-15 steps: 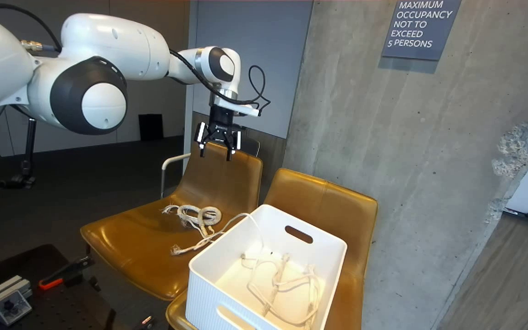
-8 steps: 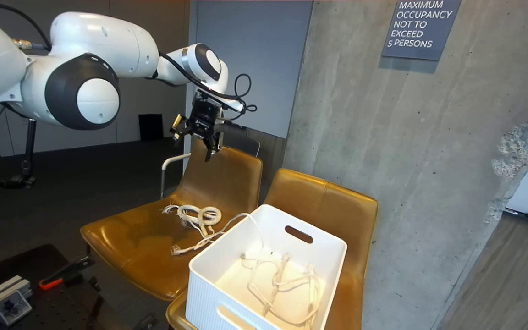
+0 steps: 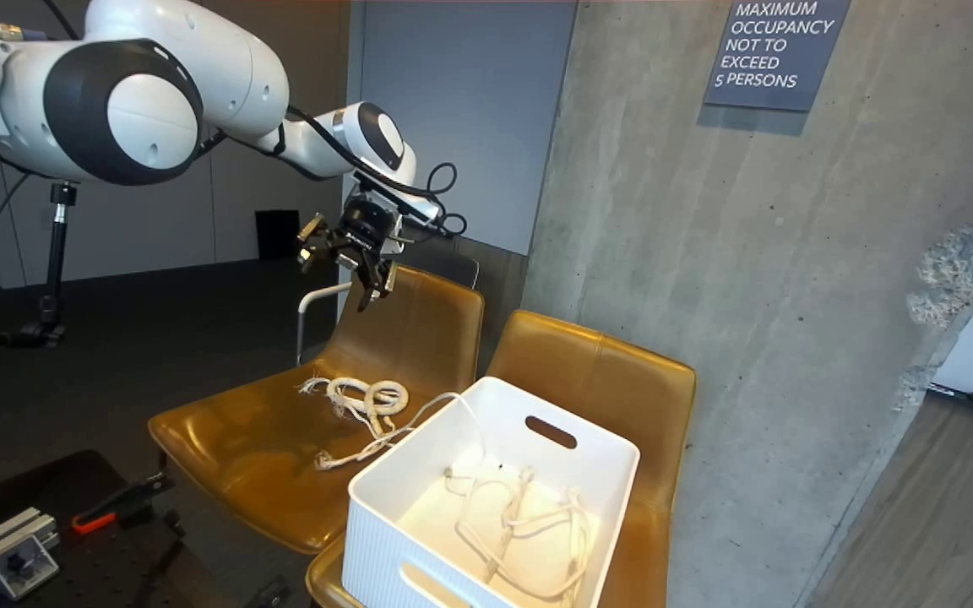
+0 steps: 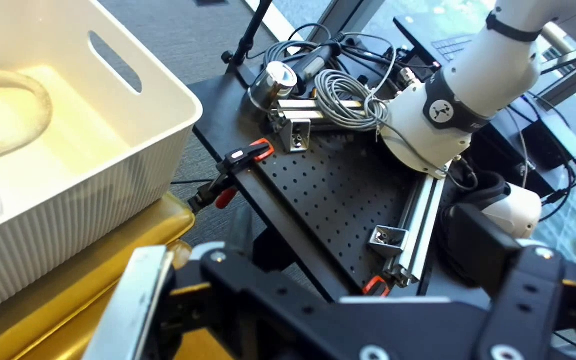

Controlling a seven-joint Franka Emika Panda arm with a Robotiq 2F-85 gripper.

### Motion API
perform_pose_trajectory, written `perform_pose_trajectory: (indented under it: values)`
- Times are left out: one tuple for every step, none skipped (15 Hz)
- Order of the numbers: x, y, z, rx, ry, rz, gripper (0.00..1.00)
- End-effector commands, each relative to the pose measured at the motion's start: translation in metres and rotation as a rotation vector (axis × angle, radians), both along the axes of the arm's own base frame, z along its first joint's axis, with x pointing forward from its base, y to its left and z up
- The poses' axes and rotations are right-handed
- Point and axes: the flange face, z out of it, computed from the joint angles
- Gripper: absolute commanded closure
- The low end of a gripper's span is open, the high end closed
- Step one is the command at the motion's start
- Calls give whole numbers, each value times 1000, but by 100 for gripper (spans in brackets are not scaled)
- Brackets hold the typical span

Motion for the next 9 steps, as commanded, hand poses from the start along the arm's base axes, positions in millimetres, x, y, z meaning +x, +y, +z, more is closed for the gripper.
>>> perform_pose_trajectory:
  values:
    - [-28, -4, 26, 5, -13, -58, 0]
    - [-33, -4, 32, 8, -33, -72, 0]
    - [-38, -5, 38, 17, -53, -82, 0]
    - [-42, -5, 44, 32, -83, -96, 0]
    - [-46, -5, 51, 44, -115, -103, 0]
    - [-50, -4, 59, 64, -163, -115, 0]
    - [-53, 2, 69, 77, -221, -122, 0]
    - [-57, 2, 76, 83, -276, -133, 0]
    - [-61, 3, 84, 92, -325, -141, 0]
